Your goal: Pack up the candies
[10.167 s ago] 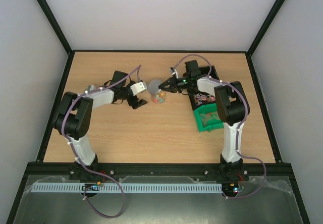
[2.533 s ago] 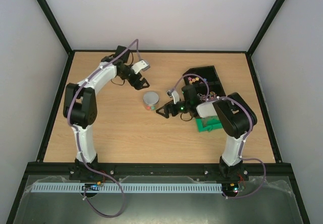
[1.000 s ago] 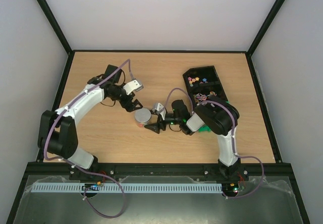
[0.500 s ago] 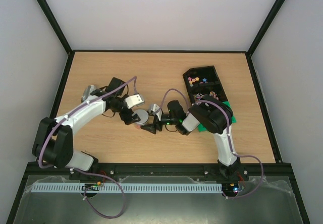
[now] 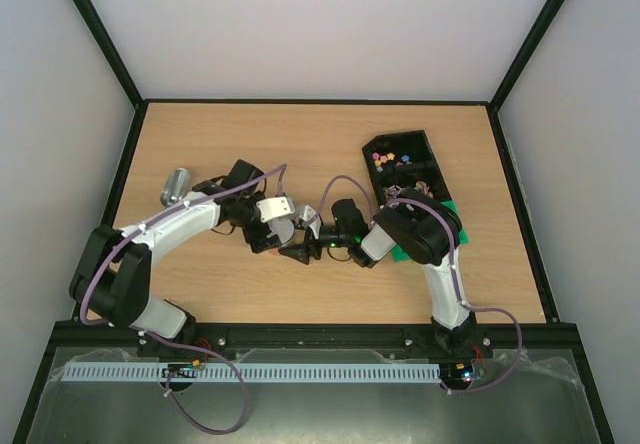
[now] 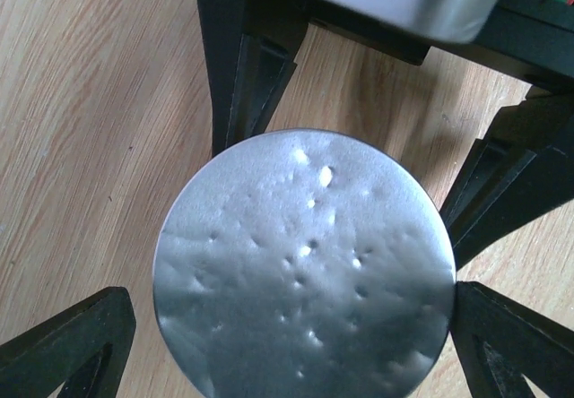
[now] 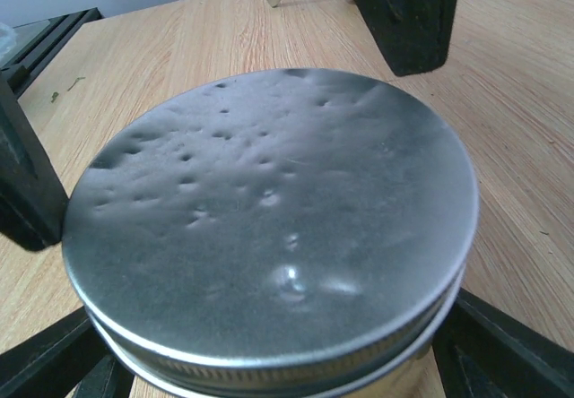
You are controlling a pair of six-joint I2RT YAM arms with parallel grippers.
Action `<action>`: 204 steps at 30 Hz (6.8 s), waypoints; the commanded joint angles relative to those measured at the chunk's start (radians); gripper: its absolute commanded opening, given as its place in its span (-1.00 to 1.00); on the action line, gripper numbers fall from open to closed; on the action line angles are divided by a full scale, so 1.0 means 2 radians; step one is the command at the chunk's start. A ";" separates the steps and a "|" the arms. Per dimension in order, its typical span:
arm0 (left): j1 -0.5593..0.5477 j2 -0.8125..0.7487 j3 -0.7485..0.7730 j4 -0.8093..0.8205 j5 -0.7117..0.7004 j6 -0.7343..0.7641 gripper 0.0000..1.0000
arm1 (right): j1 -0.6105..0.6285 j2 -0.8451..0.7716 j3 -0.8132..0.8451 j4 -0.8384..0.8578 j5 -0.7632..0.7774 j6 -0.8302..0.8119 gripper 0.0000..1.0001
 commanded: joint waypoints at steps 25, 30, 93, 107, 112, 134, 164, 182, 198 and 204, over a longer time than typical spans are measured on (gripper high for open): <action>0.005 0.002 -0.011 0.043 0.029 -0.093 0.21 | 0.020 0.003 -0.006 0.025 0.072 -0.006 0.44; 0.000 -0.006 -0.045 0.077 -0.004 -0.112 0.22 | 0.021 0.003 -0.002 0.019 0.099 0.005 0.40; 0.091 -0.017 -0.002 0.025 0.077 -0.095 0.98 | 0.022 0.032 0.060 -0.020 0.018 0.006 0.95; 0.030 -0.040 -0.034 0.036 -0.024 -0.154 0.98 | 0.042 0.037 0.050 -0.001 0.070 0.001 0.74; 0.020 -0.028 -0.038 0.041 -0.051 -0.166 0.97 | 0.045 0.035 0.044 0.008 0.090 0.006 0.68; 0.034 0.052 0.025 -0.087 0.002 0.134 0.25 | 0.027 0.000 0.029 -0.029 0.026 -0.012 0.22; 0.071 0.021 0.049 -0.083 0.029 0.283 0.98 | 0.008 -0.009 0.008 -0.026 0.016 -0.009 0.06; -0.004 -0.063 -0.036 0.101 -0.012 -0.212 0.98 | 0.015 0.001 -0.004 0.011 0.095 0.017 0.07; -0.029 -0.002 -0.048 0.116 -0.045 -0.213 0.89 | 0.018 0.002 0.001 0.009 0.105 0.021 0.07; -0.030 0.010 -0.052 0.104 -0.034 -0.186 0.61 | 0.018 0.000 0.000 0.006 0.103 0.017 0.07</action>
